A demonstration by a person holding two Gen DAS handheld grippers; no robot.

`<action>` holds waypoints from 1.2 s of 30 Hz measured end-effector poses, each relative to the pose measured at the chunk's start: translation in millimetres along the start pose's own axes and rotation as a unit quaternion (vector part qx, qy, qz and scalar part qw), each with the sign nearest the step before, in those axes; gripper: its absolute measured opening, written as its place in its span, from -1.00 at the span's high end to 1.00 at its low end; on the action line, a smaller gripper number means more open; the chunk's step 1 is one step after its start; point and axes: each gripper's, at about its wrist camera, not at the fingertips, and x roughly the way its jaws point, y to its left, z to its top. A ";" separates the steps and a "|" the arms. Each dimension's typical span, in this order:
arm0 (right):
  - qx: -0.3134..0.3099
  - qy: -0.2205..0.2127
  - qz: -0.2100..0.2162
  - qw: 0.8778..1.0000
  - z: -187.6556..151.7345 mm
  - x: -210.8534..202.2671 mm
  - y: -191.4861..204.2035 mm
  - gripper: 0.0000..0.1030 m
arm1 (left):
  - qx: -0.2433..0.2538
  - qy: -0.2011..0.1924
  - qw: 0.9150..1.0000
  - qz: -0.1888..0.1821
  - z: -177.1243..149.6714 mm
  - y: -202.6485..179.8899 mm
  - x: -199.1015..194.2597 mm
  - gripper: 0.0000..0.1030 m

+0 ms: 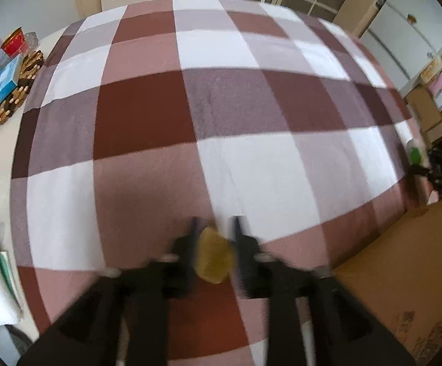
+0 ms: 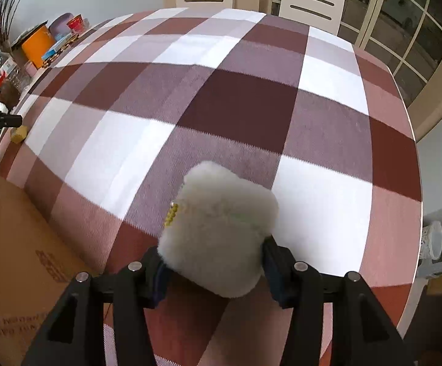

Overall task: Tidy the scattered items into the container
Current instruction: 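Grasp the yellow sponge with the left tool while the right tool grasps the white pompom, then carry the sponge in the left tool and the pompom in the right tool over the box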

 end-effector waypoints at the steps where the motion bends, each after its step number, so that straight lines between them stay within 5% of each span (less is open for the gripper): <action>1: -0.001 -0.001 0.001 1.000 -0.9 0.4 1.0 -0.06 | 0.008 -0.006 1.000 0.011 -2.4 -2.8 -1.4 -0.43; 12: -0.003 -0.001 0.003 1.000 2.0 10.6 7.2 -0.19 | 0.028 0.017 0.999 -0.006 -20.7 -24.8 14.8 -0.43; 18: -0.011 -0.003 -0.003 1.000 1.3 13.9 9.5 -0.22 | 0.016 0.009 1.000 0.001 -25.2 -28.4 23.1 -0.13; 21: -0.017 -0.003 -0.006 1.000 3.9 14.3 12.3 -0.07 | 0.013 0.000 1.000 0.019 -25.7 -26.4 22.2 0.12; 36: 0.030 -0.013 -0.021 0.999 -4.8 -33.6 -2.0 -0.01 | -0.102 -0.007 0.994 0.035 -58.4 16.1 -14.3 0.13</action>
